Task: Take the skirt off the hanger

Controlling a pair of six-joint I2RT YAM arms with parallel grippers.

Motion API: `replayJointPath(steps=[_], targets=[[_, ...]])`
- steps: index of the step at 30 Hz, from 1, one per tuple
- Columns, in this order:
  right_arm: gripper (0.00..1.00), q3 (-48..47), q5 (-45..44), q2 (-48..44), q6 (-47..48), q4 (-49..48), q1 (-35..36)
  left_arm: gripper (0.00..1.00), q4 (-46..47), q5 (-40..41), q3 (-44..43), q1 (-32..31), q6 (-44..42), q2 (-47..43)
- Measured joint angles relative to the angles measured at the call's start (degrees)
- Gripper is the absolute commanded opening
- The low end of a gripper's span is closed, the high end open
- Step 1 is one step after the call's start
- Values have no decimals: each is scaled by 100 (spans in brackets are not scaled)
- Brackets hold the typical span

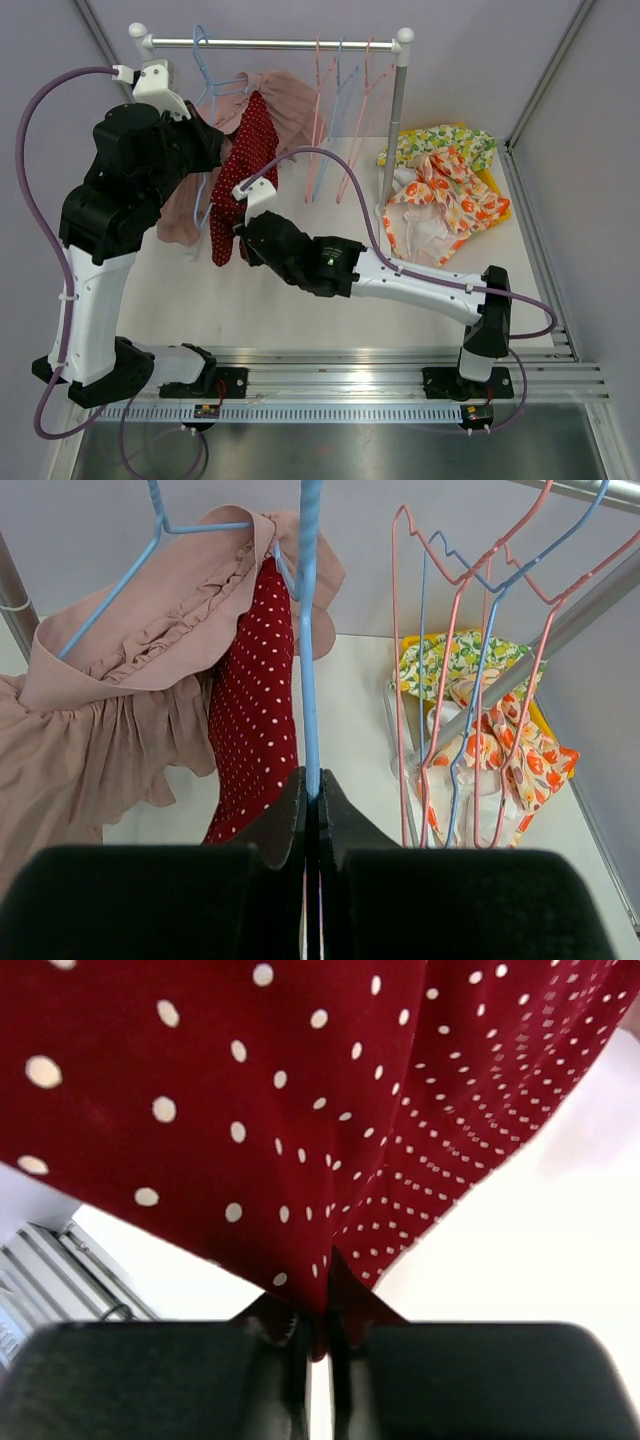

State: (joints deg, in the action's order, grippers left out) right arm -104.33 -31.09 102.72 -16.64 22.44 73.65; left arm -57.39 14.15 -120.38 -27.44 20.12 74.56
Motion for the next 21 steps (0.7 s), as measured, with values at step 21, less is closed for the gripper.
replayJointPath(steps=[21], targets=[[0, 4382, -431, -1252, -2127, 22, 522, 0, -210, 234, -286, -24, -179, 173]])
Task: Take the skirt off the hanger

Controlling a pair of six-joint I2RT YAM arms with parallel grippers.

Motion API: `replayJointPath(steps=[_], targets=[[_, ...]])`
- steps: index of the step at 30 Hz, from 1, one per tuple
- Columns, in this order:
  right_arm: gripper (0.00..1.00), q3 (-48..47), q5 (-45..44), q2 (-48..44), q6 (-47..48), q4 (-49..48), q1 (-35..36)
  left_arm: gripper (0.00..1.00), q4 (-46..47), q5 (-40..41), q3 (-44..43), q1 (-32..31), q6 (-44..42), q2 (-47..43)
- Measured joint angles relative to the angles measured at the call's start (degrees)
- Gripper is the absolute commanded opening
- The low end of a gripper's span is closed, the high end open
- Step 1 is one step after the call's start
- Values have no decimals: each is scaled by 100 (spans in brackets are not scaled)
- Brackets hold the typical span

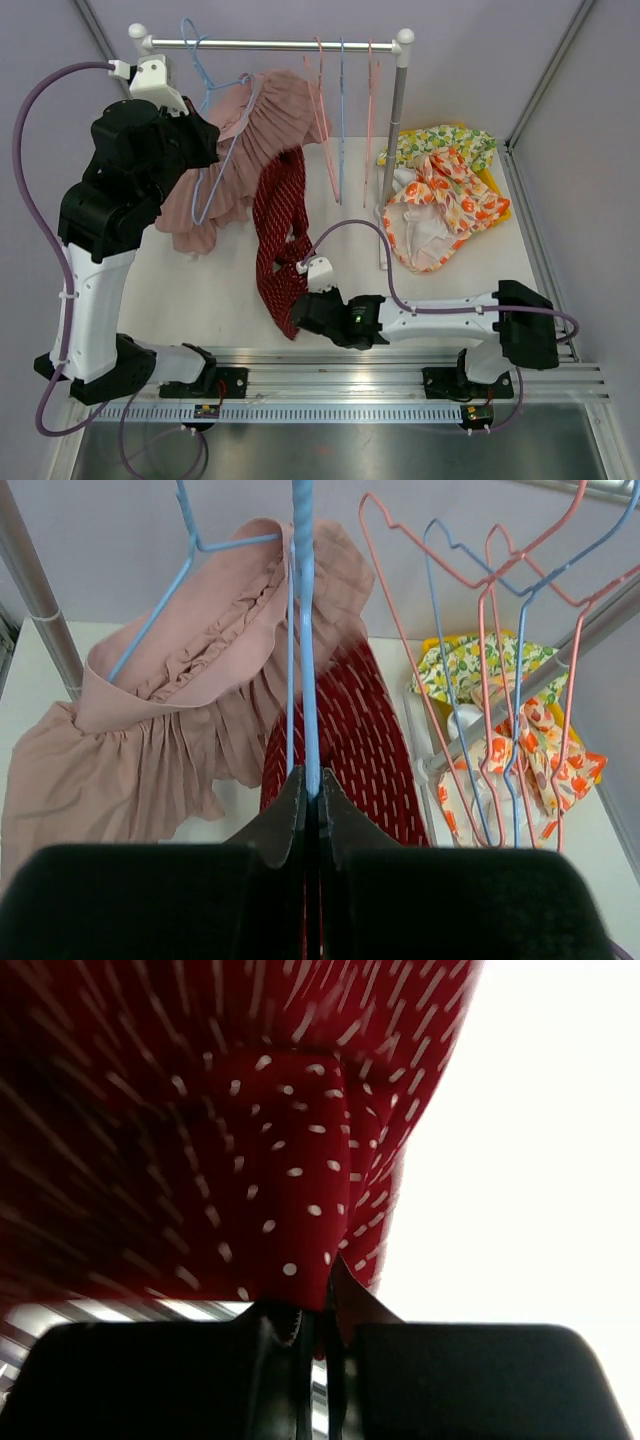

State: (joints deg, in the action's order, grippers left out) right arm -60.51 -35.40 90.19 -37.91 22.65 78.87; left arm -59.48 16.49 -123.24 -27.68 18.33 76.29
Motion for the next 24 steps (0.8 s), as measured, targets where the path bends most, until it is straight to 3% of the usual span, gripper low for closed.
replayJointPath(steps=[8, 14, 19, 24], targets=[[0, -365, -1648, -2000, -109, 1580, 31, 0, 385, 149, 431, 0, -70, -393], [0, -579, -3067, -3897, 1569, 1051, -245, 0, 540, 192, 813, 0, -79, -595], [0, -656, -3191, -4356, 3220, -68, -1794, 0, 721, 184, 1139, 0, -74, -605], [0, -1687, -2345, -3383, 4072, -348, -3921, 0, 769, 175, 1316, 0, -70, -603]])
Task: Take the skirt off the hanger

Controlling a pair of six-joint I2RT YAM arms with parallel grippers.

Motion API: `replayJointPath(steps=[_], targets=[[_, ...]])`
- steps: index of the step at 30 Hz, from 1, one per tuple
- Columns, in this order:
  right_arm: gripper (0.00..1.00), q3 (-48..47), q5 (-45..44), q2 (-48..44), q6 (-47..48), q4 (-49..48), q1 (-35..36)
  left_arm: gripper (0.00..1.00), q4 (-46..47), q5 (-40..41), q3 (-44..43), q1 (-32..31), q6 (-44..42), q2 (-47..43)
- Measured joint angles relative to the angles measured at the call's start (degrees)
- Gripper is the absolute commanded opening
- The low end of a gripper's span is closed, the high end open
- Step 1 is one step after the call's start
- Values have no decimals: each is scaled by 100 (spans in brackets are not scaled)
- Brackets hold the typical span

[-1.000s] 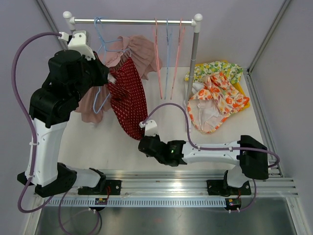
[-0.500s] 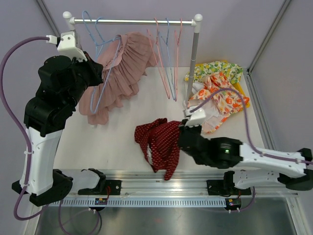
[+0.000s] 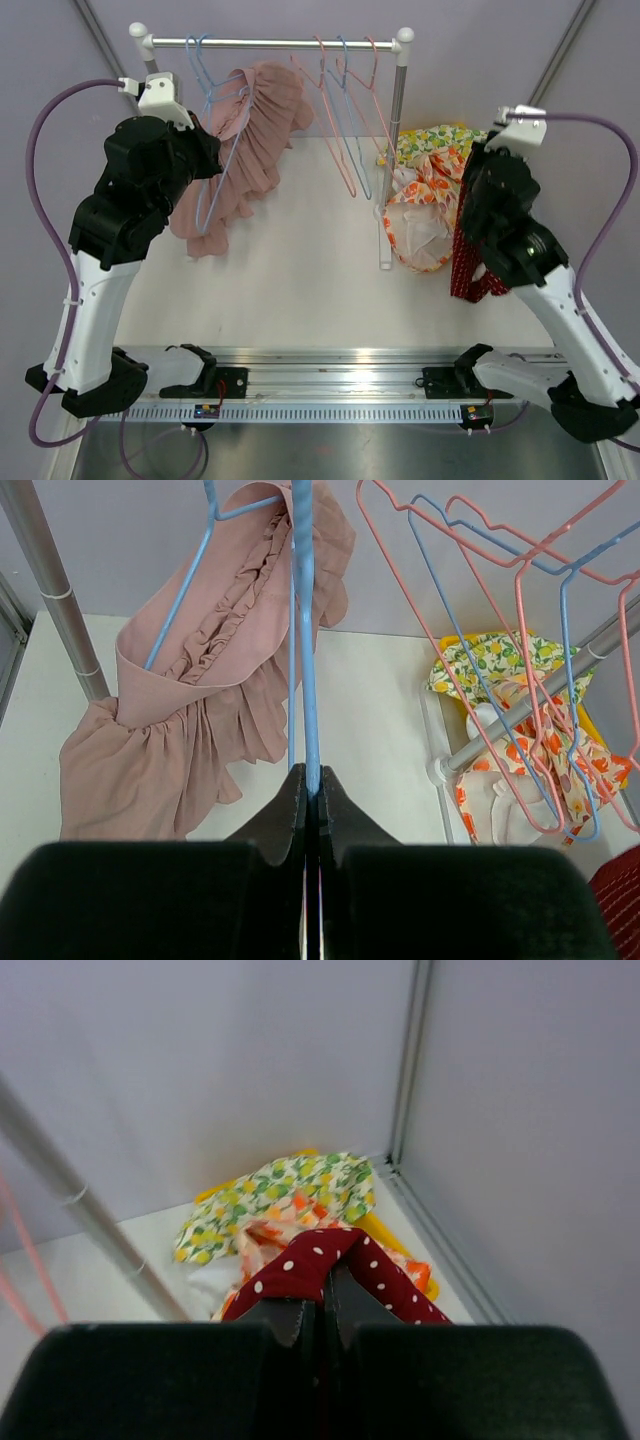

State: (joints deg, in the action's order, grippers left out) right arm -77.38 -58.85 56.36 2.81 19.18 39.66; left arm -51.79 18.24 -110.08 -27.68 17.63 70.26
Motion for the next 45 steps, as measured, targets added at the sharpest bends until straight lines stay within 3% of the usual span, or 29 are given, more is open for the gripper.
replayJointPath(steps=[6, 12, 13, 15, 18, 24, 29, 34, 39, 45], targets=[[0, -2133, 1362, 1980, 155, 162, -2151, 0, 85, -24, 50, 4, -4, 0], [0, -3943, 1952, 3644, 11, 173, -2986, 0, 103, -35, 107, 4, -13, 26], [18, -3980, 1987, 3801, -63, 166, -3005, 0, 120, -37, 107, 4, -24, 39], [99, -3812, 2094, 3995, -352, 267, -3010, 0, 184, -35, 116, 4, -52, 74], [99, -2813, 2319, 4022, -881, 431, -3008, 0, 289, -35, 129, 4, -94, 179], [99, 286, 3237, 3534, -2094, 616, -3008, 0, 444, -55, -286, 4, -129, 876], [99, 2055, 4048, 2400, -2765, 555, -2970, 0, 575, -177, -940, 4, -116, 1617], [100, 2612, 4336, 1451, -2983, 306, -2675, 0, 833, -367, -1252, -35, 50, 2124], [99, 2782, 4382, 1375, -2986, 208, -2581, 0, 911, -518, -1224, -175, 238, 2411], [99, 2944, 4485, 1241, -3001, 208, -2581, 14, 1005, -640, -852, -302, 433, 2415]])
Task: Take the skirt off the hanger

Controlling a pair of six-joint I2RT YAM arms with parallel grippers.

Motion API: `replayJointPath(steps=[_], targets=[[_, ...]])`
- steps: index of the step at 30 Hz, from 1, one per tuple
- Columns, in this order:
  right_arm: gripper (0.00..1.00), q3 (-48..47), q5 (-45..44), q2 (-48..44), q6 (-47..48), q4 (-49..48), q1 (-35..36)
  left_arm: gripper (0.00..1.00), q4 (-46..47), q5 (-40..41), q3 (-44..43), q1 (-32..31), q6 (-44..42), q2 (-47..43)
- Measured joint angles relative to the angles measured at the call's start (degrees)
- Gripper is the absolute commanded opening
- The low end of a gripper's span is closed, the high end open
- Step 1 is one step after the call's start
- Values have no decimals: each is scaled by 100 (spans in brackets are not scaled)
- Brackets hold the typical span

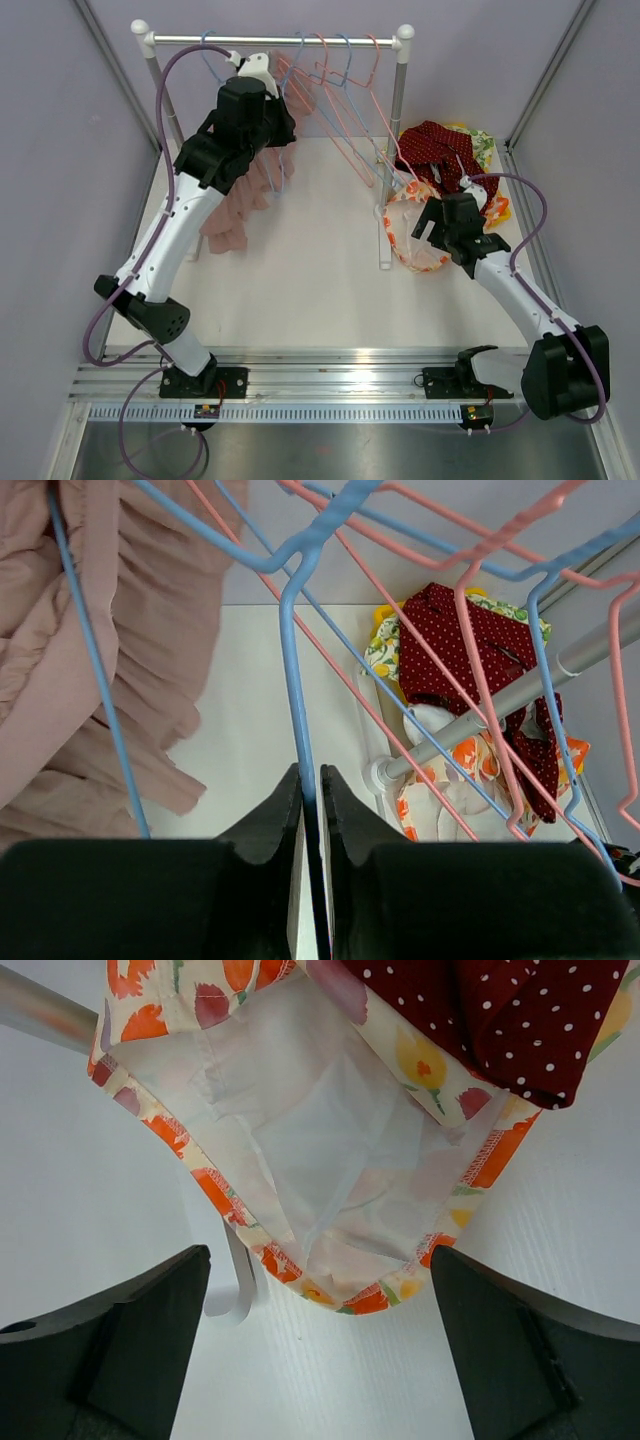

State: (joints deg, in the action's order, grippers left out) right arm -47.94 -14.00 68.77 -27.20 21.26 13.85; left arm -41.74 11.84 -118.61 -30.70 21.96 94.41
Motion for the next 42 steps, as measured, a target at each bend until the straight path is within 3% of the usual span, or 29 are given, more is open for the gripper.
replayJointPath(steps=[3, 7, 22, 42], targets=[[99, 37, 17, -129, -28, 2, 4, 15, 13, -55, 223, -13, 63, -76], [99, 87, 22, -326, -68, 20, 11, 0, 28, -190, 518, -13, 186, -354], [100, 142, 22, -1038, -109, 341, 31, 0, -184, -457, -136, -122, 540, -1338], [100, 236, 24, -1228, -114, 518, 31, 0, 380, -1176, 881, -122, 1143, -1644]])
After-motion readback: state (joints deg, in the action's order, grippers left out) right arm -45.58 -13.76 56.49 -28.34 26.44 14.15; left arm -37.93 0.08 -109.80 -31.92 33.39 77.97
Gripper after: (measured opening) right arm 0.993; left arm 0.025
